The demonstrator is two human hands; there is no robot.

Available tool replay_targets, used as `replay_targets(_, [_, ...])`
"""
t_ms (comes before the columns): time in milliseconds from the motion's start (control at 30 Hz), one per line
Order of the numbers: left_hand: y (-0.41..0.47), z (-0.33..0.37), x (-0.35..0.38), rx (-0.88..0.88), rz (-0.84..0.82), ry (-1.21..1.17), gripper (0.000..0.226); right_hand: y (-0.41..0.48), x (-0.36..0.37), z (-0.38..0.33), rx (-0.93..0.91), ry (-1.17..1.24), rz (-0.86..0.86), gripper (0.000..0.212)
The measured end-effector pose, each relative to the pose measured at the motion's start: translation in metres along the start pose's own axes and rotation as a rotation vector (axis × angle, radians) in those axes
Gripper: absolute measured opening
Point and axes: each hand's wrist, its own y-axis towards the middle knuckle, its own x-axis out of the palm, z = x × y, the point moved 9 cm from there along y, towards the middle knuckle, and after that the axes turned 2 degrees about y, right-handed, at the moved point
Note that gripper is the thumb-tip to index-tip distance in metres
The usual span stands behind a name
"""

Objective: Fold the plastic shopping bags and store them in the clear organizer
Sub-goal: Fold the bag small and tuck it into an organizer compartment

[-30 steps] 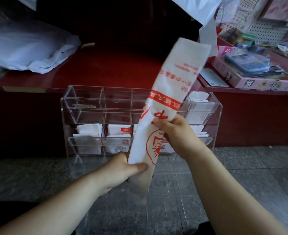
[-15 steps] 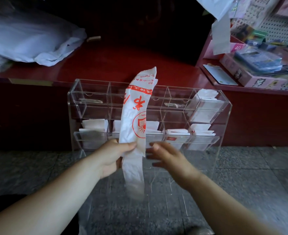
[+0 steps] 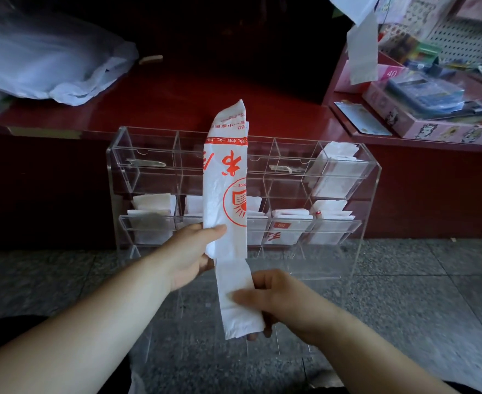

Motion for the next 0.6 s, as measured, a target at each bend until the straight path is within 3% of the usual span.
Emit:
replay_targets(167, [-0.002, -0.001, 0.004, 0.021, -0.013, 0.047, 0.014, -0.002, -0.004, -0.021, -0.06, -0.055, 0.004, 0.022])
replay_targets(433, [-0.007, -0.009, 0.022, -0.06, -0.182, -0.016, 0.021, 0.004, -0.033, -0.032, -0.068, 0.322, 0.157, 0.037])
replay_targets(600, [-0.01, -0.007, 0.025, -0.046, -0.216, -0.004, 0.026, 0.013, -0.035, -0.035, -0.086, 0.266, 0.154, 0.039])
